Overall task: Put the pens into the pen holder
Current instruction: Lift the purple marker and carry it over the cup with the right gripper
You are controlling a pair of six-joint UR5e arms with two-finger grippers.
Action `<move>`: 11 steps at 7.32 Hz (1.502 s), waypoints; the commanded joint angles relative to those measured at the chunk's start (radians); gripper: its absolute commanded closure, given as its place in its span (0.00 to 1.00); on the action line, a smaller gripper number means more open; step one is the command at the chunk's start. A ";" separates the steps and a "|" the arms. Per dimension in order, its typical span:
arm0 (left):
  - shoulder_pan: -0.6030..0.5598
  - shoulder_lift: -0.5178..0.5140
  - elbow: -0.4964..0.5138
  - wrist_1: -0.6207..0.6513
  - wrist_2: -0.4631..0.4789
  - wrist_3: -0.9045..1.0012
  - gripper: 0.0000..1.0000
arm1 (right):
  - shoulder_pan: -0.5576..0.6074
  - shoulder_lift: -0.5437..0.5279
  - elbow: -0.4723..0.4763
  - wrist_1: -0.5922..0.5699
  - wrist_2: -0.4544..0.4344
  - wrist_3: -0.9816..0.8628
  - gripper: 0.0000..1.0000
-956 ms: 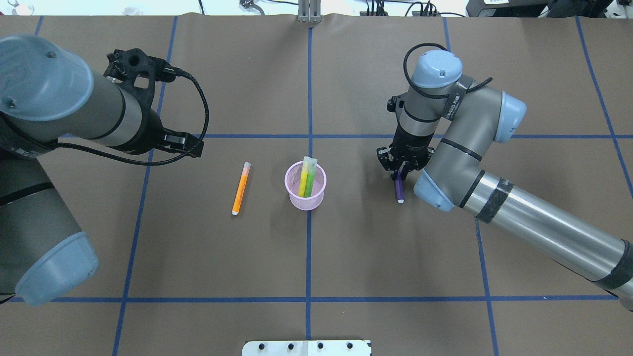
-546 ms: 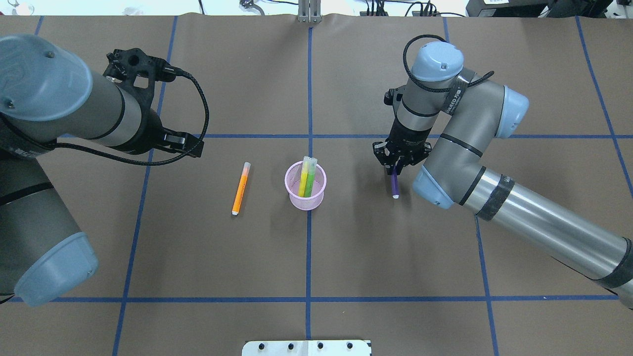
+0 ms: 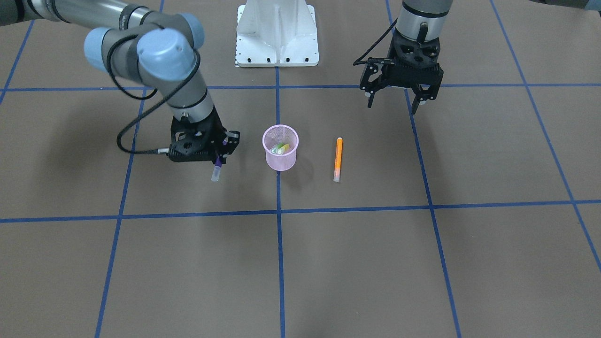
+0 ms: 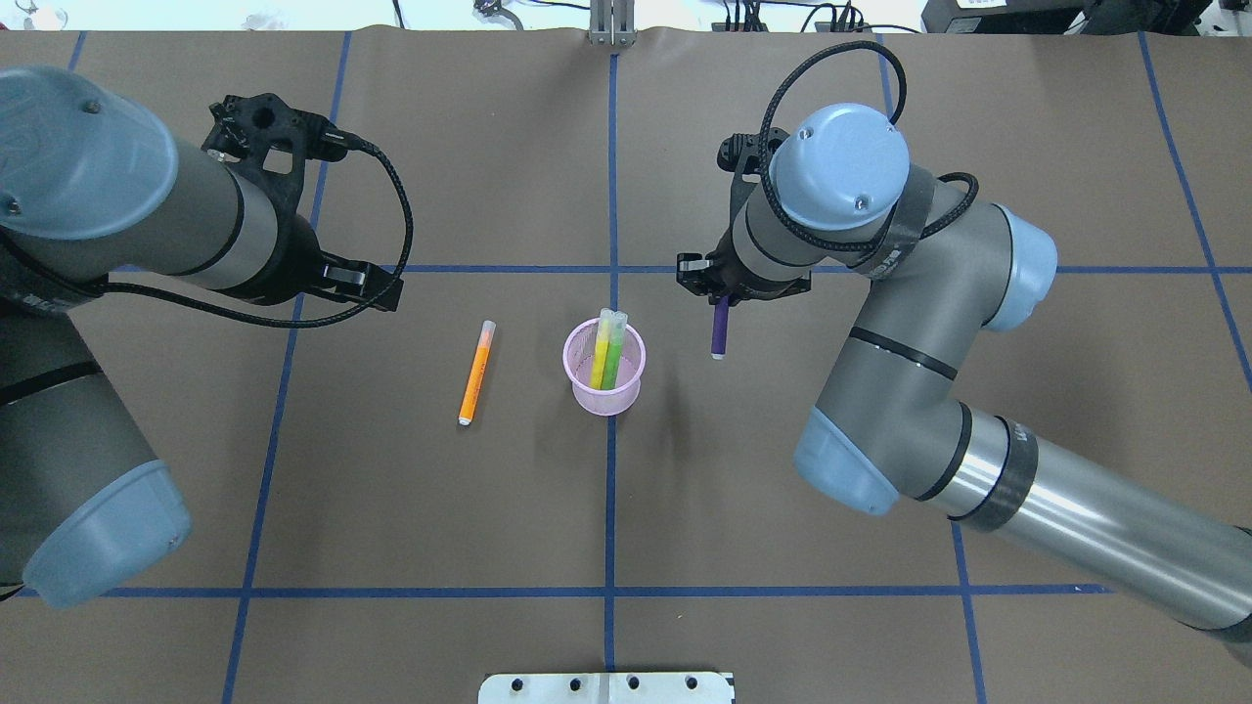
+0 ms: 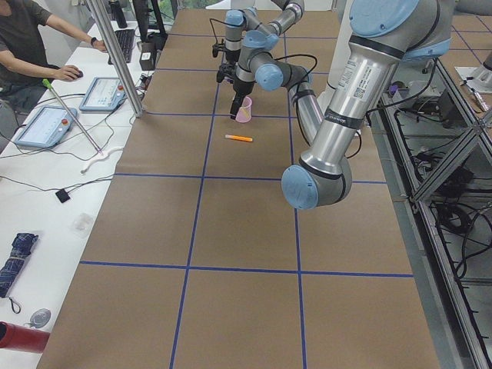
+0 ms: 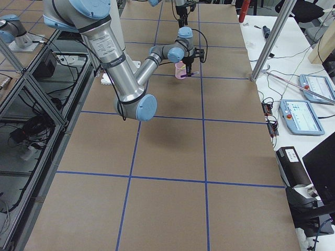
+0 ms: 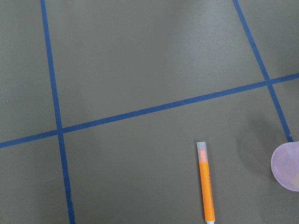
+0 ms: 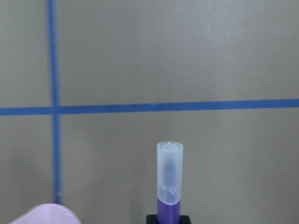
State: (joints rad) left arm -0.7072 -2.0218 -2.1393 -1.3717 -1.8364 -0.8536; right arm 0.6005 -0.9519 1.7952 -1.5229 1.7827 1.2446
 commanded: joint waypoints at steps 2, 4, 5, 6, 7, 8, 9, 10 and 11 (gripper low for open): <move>0.000 0.015 0.007 -0.003 0.000 0.002 0.00 | -0.236 0.004 0.121 0.018 -0.518 0.193 1.00; 0.000 0.020 0.016 -0.006 -0.001 0.002 0.00 | -0.295 0.015 0.104 0.053 -0.616 0.197 1.00; 0.000 0.021 0.016 -0.006 -0.001 0.002 0.00 | -0.329 0.007 0.083 0.100 -0.656 0.197 1.00; 0.000 0.021 0.018 -0.006 -0.001 0.002 0.00 | -0.330 0.012 0.049 0.146 -0.661 0.196 1.00; 0.000 0.020 0.025 -0.007 -0.001 0.002 0.00 | -0.331 0.012 0.027 0.156 -0.661 0.191 1.00; 0.003 0.020 0.032 -0.009 -0.001 0.002 0.00 | -0.312 0.019 0.012 0.156 -0.661 0.184 1.00; 0.005 0.020 0.036 -0.009 0.000 0.002 0.00 | -0.308 0.022 0.000 0.156 -0.661 0.179 1.00; 0.006 0.020 0.038 -0.009 0.000 0.002 0.00 | -0.303 0.024 -0.007 0.156 -0.661 0.179 1.00; 0.008 0.020 0.041 -0.009 0.000 0.001 0.00 | -0.303 0.024 -0.016 0.156 -0.661 0.182 1.00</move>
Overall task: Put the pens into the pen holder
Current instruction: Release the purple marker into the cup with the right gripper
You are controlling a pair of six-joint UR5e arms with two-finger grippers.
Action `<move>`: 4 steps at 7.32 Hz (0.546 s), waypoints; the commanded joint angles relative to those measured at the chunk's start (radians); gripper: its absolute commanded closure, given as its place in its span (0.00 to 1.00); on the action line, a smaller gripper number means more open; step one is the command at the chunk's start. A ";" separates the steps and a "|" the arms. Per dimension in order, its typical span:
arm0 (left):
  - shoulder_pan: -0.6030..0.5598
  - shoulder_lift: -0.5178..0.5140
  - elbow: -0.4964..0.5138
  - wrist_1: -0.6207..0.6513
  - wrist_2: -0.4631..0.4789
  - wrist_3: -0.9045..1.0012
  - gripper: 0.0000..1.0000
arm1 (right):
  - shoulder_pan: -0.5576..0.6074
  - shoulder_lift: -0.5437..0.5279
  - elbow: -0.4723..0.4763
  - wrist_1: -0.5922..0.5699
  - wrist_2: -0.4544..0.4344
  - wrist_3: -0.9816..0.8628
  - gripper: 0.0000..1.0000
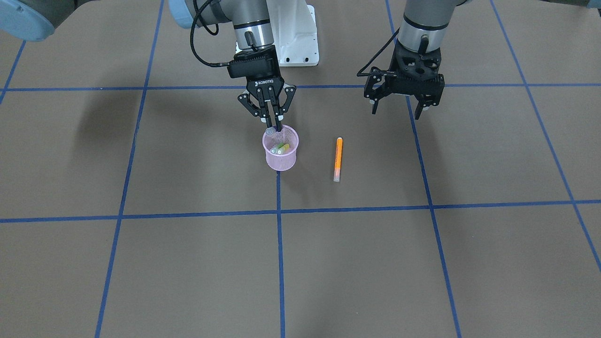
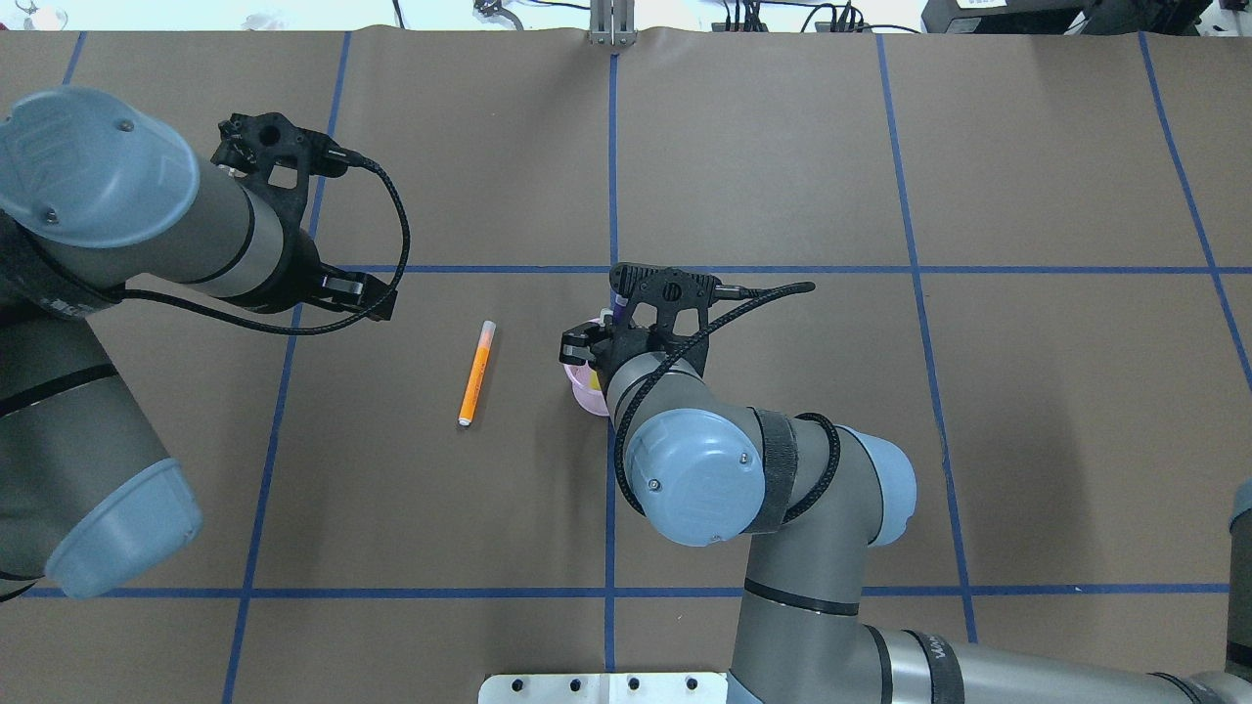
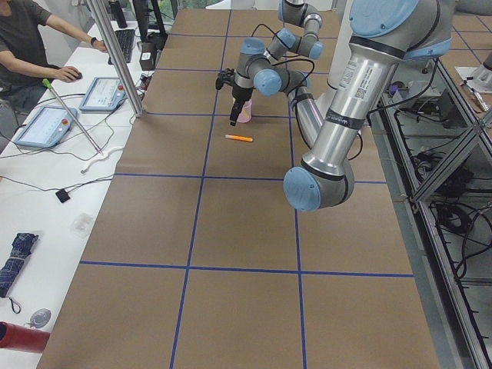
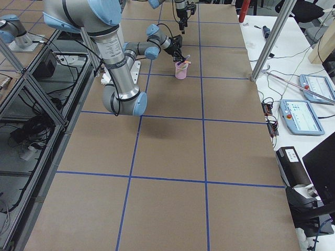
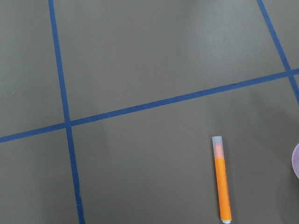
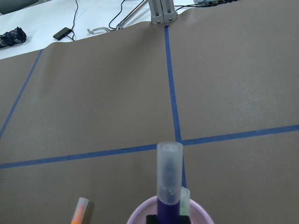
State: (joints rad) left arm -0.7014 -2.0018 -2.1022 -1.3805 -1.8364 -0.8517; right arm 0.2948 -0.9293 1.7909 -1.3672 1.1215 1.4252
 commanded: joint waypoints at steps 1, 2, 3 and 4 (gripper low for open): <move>0.005 -0.002 0.017 -0.005 0.000 -0.004 0.00 | 0.001 0.000 -0.013 0.000 0.000 0.003 0.20; 0.006 -0.009 0.037 -0.027 0.000 -0.004 0.00 | 0.001 -0.003 -0.012 0.000 0.003 -0.003 0.00; 0.006 -0.015 0.063 -0.057 -0.001 -0.016 0.00 | 0.004 -0.006 0.016 0.000 0.015 -0.012 0.00; 0.020 -0.037 0.108 -0.051 -0.003 -0.009 0.01 | 0.035 -0.032 0.080 0.000 0.085 -0.060 0.00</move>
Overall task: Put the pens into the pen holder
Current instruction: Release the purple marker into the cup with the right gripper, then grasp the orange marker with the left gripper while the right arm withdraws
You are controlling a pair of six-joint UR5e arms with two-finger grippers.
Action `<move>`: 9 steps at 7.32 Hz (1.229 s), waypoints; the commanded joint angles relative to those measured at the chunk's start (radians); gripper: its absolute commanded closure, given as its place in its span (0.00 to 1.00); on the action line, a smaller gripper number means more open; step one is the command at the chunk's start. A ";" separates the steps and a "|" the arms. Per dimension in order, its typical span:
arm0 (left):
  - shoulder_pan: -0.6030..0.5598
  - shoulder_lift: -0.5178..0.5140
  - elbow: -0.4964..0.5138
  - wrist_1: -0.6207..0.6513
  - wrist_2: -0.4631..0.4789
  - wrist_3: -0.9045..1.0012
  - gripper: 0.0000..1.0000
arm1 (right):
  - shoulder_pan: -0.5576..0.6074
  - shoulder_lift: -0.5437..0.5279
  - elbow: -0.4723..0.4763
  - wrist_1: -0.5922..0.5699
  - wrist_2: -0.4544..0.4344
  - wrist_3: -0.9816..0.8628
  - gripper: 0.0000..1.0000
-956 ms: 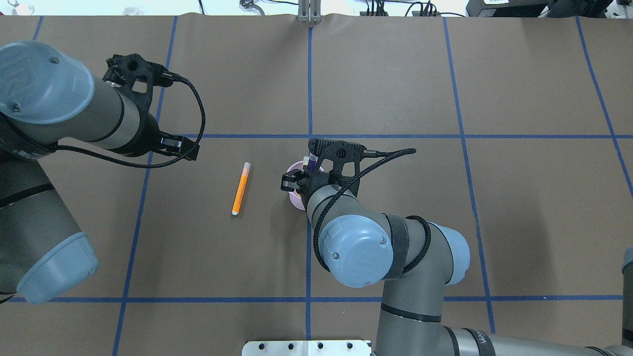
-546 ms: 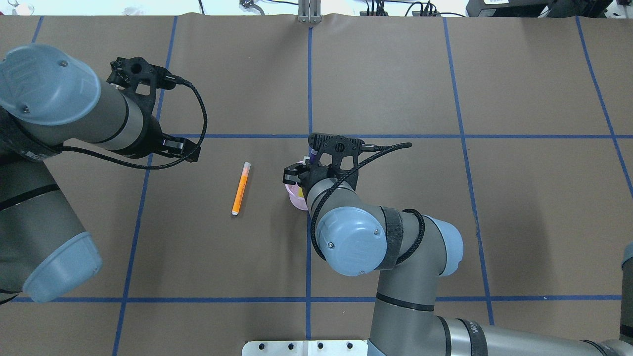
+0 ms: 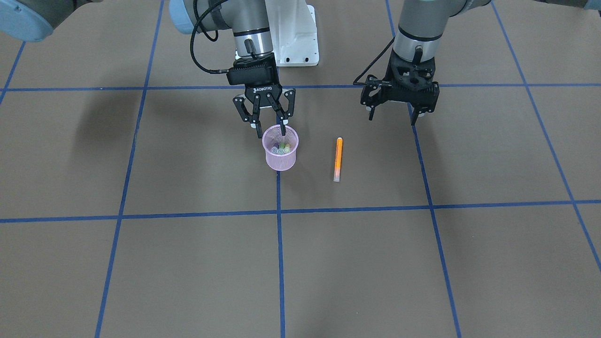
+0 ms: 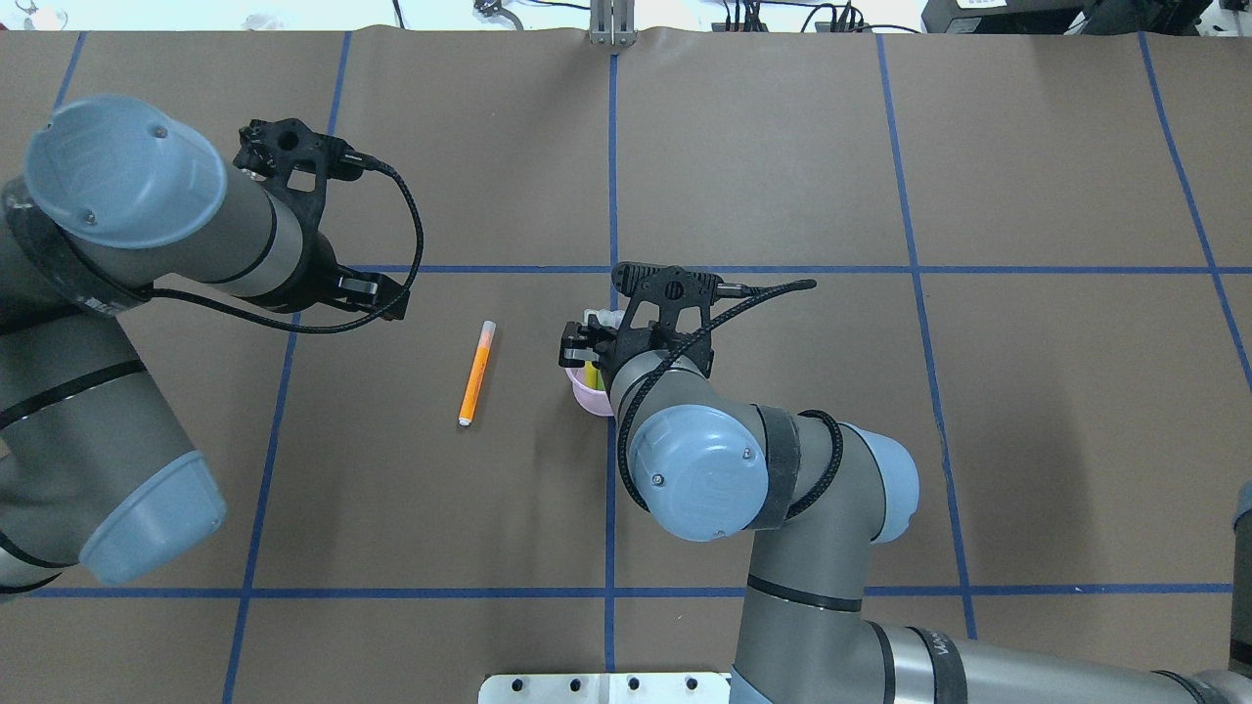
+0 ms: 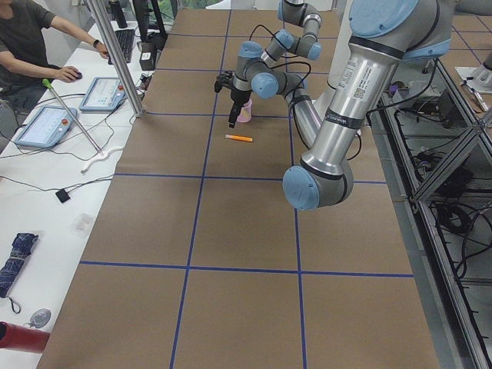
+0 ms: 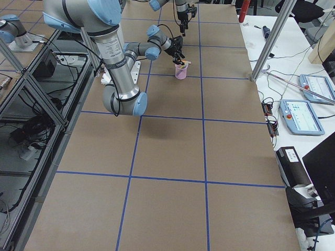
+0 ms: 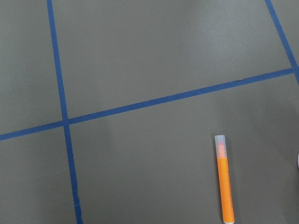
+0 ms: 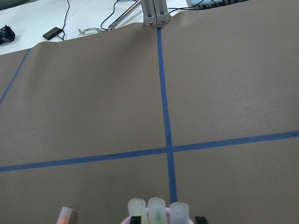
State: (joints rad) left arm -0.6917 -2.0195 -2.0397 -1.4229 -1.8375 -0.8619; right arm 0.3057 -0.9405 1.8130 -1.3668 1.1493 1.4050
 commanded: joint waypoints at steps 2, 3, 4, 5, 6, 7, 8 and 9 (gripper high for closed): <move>0.023 -0.117 0.213 0.001 -0.087 0.097 0.06 | 0.165 -0.157 0.164 0.002 0.353 -0.078 0.00; 0.017 -0.133 0.276 0.010 -0.165 0.224 0.07 | 0.228 -0.209 0.169 0.002 0.460 -0.162 0.00; 0.017 -0.137 0.335 0.006 -0.184 0.266 0.10 | 0.293 -0.262 0.166 0.000 0.572 -0.225 0.00; 0.006 -0.172 0.416 0.004 -0.269 0.285 0.13 | 0.379 -0.311 0.160 0.000 0.710 -0.304 0.00; 0.006 -0.220 0.477 0.008 -0.346 0.282 0.13 | 0.464 -0.378 0.154 0.000 0.824 -0.415 0.00; 0.008 -0.269 0.543 0.010 -0.353 0.273 0.12 | 0.521 -0.405 0.123 -0.002 0.886 -0.496 0.00; 0.008 -0.321 0.606 0.013 -0.353 0.270 0.13 | 0.577 -0.417 0.083 -0.002 0.967 -0.532 0.00; 0.008 -0.341 0.634 0.010 -0.353 0.271 0.15 | 0.616 -0.422 0.060 -0.002 1.039 -0.570 0.00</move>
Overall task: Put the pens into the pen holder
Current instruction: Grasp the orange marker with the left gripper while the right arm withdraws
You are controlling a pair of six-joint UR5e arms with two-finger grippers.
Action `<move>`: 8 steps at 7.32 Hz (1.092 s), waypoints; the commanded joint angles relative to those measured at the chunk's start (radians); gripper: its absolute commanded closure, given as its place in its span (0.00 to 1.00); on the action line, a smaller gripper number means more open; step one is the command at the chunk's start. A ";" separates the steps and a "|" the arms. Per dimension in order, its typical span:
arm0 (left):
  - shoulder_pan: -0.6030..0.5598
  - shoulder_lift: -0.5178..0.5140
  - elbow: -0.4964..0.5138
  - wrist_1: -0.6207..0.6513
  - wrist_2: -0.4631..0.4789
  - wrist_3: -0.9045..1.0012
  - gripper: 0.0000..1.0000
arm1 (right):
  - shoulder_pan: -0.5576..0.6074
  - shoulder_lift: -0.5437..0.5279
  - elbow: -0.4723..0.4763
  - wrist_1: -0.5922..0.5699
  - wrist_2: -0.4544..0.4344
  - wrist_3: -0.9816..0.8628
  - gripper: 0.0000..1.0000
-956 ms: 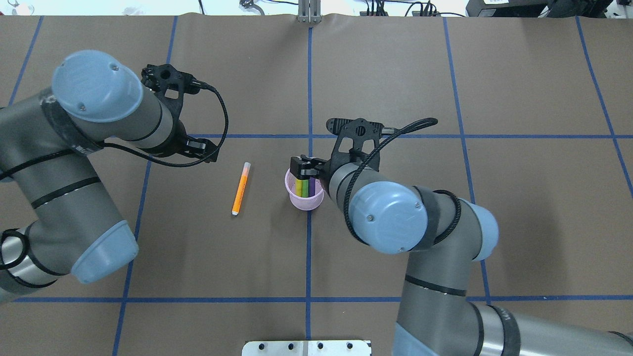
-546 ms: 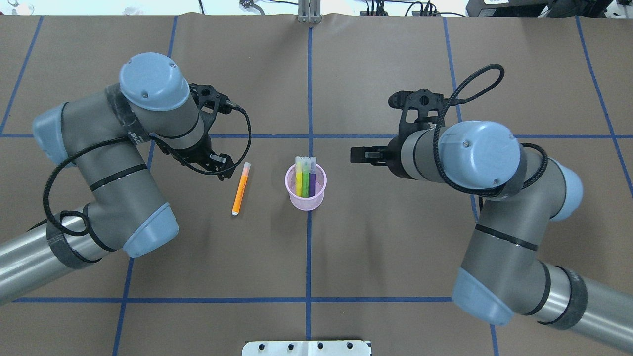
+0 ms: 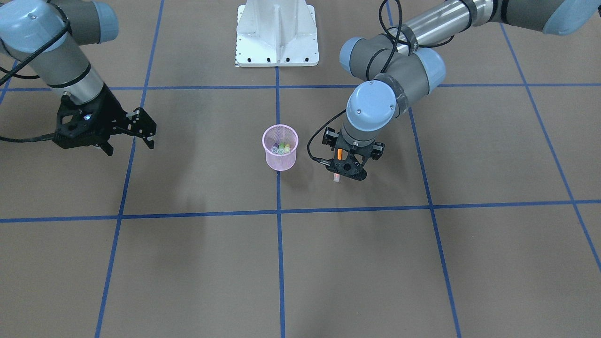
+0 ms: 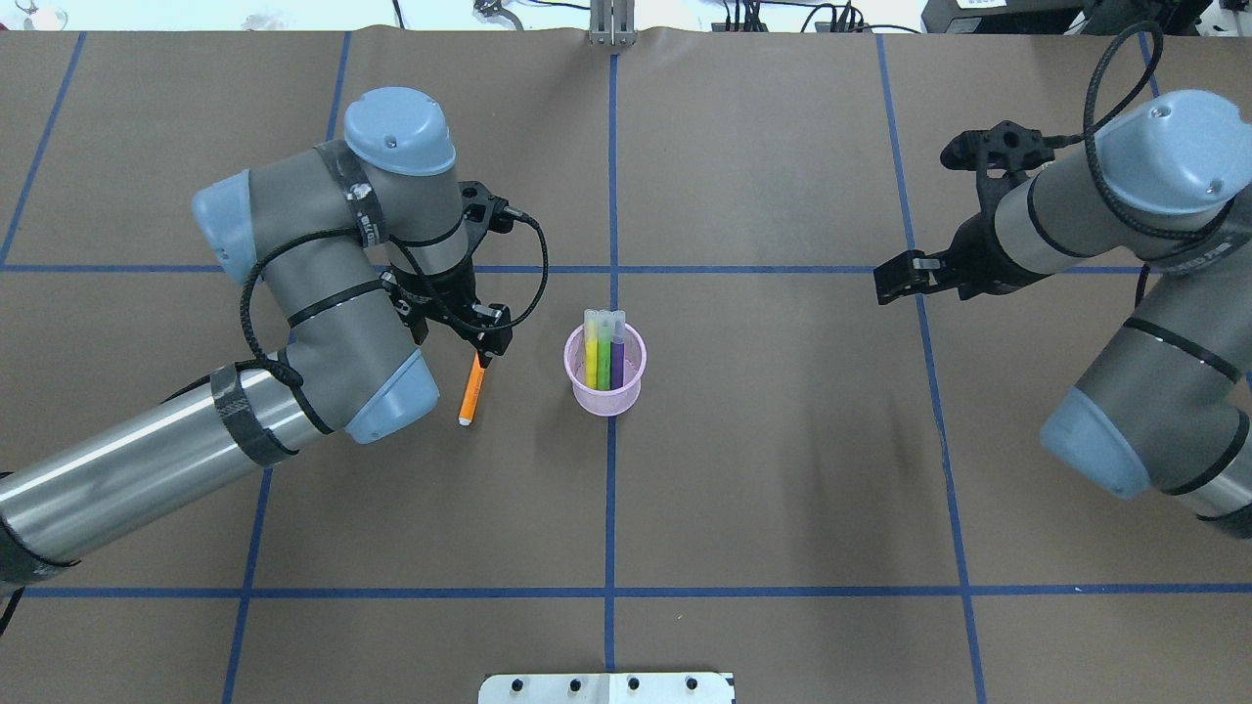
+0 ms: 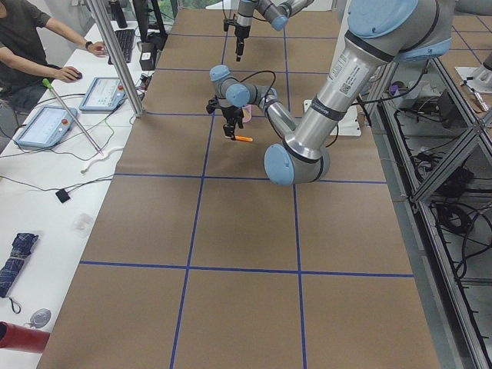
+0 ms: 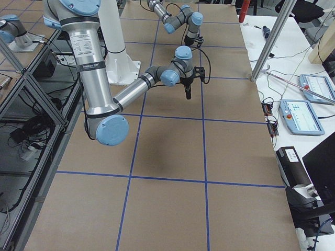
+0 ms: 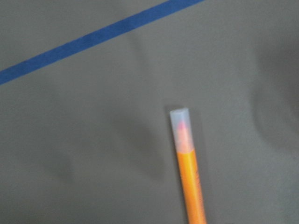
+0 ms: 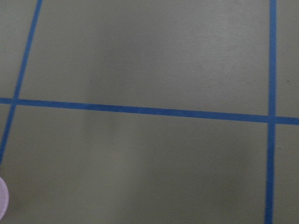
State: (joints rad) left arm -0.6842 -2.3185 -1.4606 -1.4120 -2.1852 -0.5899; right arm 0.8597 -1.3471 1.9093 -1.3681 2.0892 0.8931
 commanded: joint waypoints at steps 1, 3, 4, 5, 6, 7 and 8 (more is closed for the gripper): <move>0.000 -0.042 0.071 -0.008 -0.004 -0.001 0.17 | 0.070 -0.018 -0.039 0.000 0.109 -0.062 0.00; 0.005 -0.050 0.103 -0.021 -0.004 -0.002 0.18 | 0.070 -0.027 -0.038 0.000 0.110 -0.062 0.00; 0.017 -0.051 0.123 -0.027 -0.004 -0.026 0.18 | 0.070 -0.044 -0.038 0.001 0.110 -0.066 0.00; 0.018 -0.062 0.138 -0.062 -0.004 -0.040 0.20 | 0.068 -0.046 -0.039 0.000 0.110 -0.069 0.00; 0.024 -0.062 0.157 -0.068 -0.004 -0.039 0.22 | 0.068 -0.046 -0.041 0.001 0.109 -0.069 0.00; 0.025 -0.064 0.160 -0.070 -0.004 -0.041 0.26 | 0.068 -0.046 -0.041 0.001 0.109 -0.069 0.00; 0.025 -0.062 0.160 -0.070 -0.004 -0.041 0.37 | 0.067 -0.046 -0.041 0.001 0.109 -0.069 0.00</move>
State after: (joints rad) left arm -0.6606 -2.3808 -1.3047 -1.4792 -2.1890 -0.6293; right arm 0.9276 -1.3924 1.8687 -1.3669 2.1984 0.8239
